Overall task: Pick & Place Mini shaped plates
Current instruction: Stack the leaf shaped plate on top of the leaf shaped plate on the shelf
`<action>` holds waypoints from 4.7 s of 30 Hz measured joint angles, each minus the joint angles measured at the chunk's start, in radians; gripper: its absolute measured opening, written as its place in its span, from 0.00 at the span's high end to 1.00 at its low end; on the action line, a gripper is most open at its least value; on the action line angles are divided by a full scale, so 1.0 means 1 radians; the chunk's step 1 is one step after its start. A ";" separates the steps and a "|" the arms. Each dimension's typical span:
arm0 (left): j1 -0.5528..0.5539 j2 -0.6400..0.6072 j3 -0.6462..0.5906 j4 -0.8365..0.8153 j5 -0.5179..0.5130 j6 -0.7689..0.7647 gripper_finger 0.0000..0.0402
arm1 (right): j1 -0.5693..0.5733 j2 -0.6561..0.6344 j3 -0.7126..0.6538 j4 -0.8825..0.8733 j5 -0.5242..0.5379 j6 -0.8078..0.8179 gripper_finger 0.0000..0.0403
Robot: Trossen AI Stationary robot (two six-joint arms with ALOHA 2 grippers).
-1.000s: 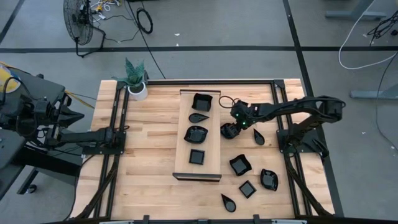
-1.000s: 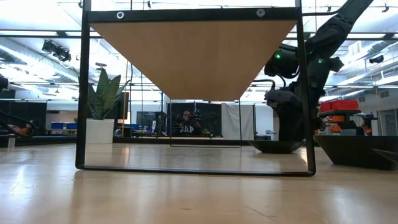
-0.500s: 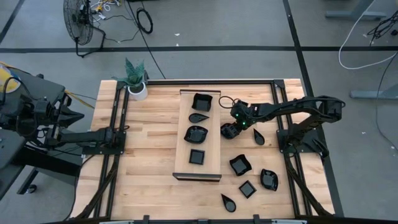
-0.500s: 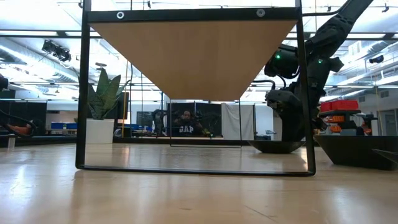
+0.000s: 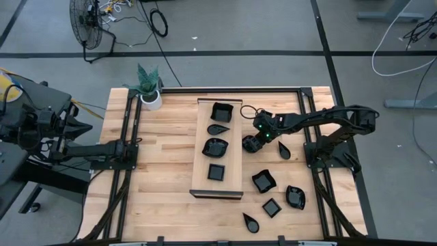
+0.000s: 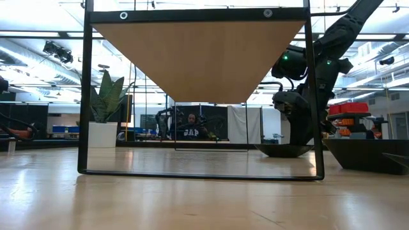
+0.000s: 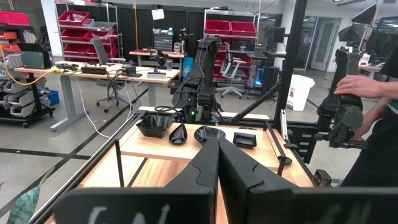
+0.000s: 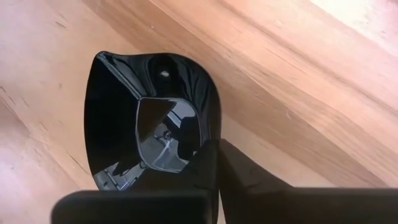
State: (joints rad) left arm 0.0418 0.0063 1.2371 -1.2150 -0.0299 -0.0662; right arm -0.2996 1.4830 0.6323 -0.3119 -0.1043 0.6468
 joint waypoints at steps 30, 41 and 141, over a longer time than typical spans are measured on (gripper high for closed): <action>0.000 0.000 0.000 0.000 0.000 0.000 0.97 | -0.001 -0.206 0.055 -0.182 0.041 0.075 1.00; 0.000 0.000 0.000 0.000 0.000 -0.001 0.97 | -0.047 -0.354 0.159 -0.406 0.095 0.040 1.00; 0.000 0.000 0.000 0.000 0.000 0.000 0.97 | 0.120 0.213 0.826 -0.273 -0.282 -0.497 0.79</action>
State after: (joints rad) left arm 0.0418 0.0062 1.2372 -1.2148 -0.0299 -0.0667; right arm -0.1799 1.6962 1.4578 -0.5853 -0.3862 0.1493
